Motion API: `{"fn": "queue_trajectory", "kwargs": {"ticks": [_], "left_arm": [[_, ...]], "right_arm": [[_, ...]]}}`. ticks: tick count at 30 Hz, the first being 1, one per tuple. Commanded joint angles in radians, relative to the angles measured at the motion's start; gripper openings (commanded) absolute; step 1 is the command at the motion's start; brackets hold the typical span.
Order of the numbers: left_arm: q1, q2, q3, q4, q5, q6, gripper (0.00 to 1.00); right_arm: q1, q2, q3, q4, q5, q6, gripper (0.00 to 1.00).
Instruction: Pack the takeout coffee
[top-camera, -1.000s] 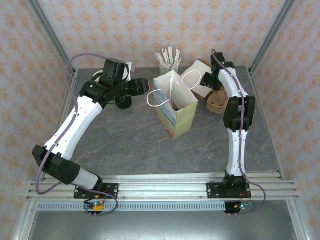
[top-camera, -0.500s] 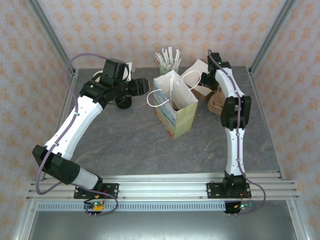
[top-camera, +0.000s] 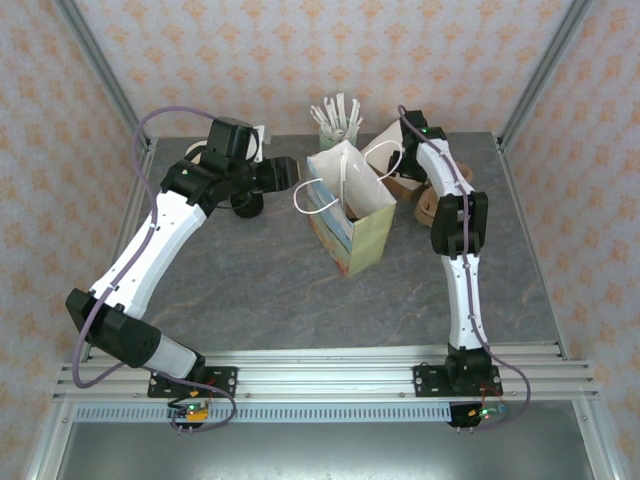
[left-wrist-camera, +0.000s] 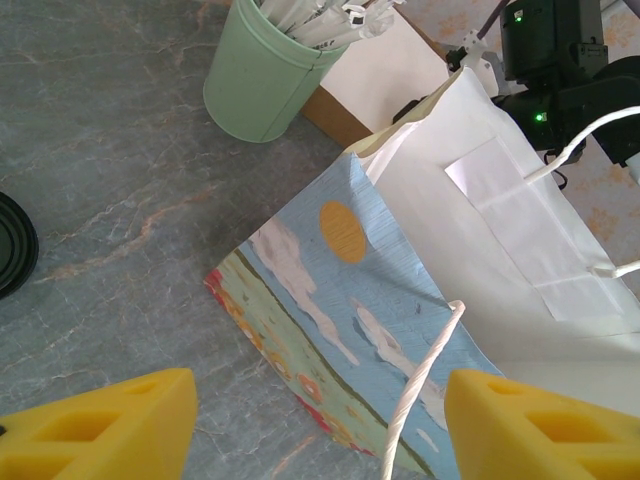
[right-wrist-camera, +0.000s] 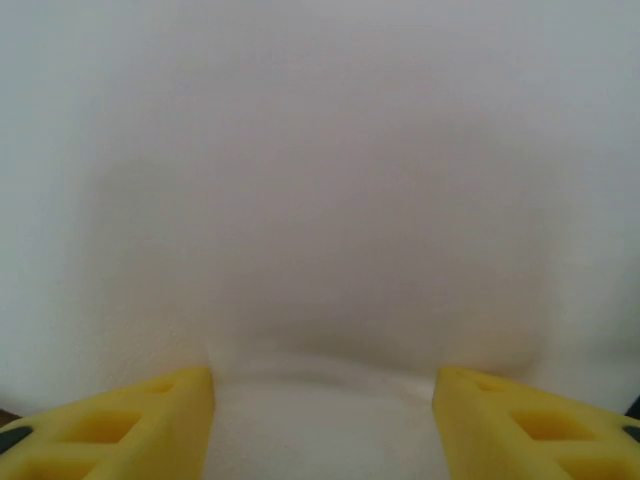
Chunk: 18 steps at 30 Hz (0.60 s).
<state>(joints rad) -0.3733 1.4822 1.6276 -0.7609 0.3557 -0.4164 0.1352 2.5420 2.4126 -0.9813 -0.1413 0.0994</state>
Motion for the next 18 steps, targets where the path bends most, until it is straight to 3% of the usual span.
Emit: {"fn": "queue_trajectory", "kwargs": {"ticks": [1,8,18], "left_arm": [[-0.003,0.010,0.012,-0.011,-0.001,0.024,0.67],[-0.002,0.012,0.014,-0.014,-0.001,0.024,0.67],[-0.002,0.009,0.018,-0.017,0.000,0.024,0.67]], "right_arm": [[0.000,0.035,0.013,-0.045,0.056,-0.027,0.57],[0.000,0.032,0.017,-0.039,0.037,-0.025,0.40],[0.000,0.010,0.068,-0.044,0.031,-0.024,0.30]]}}
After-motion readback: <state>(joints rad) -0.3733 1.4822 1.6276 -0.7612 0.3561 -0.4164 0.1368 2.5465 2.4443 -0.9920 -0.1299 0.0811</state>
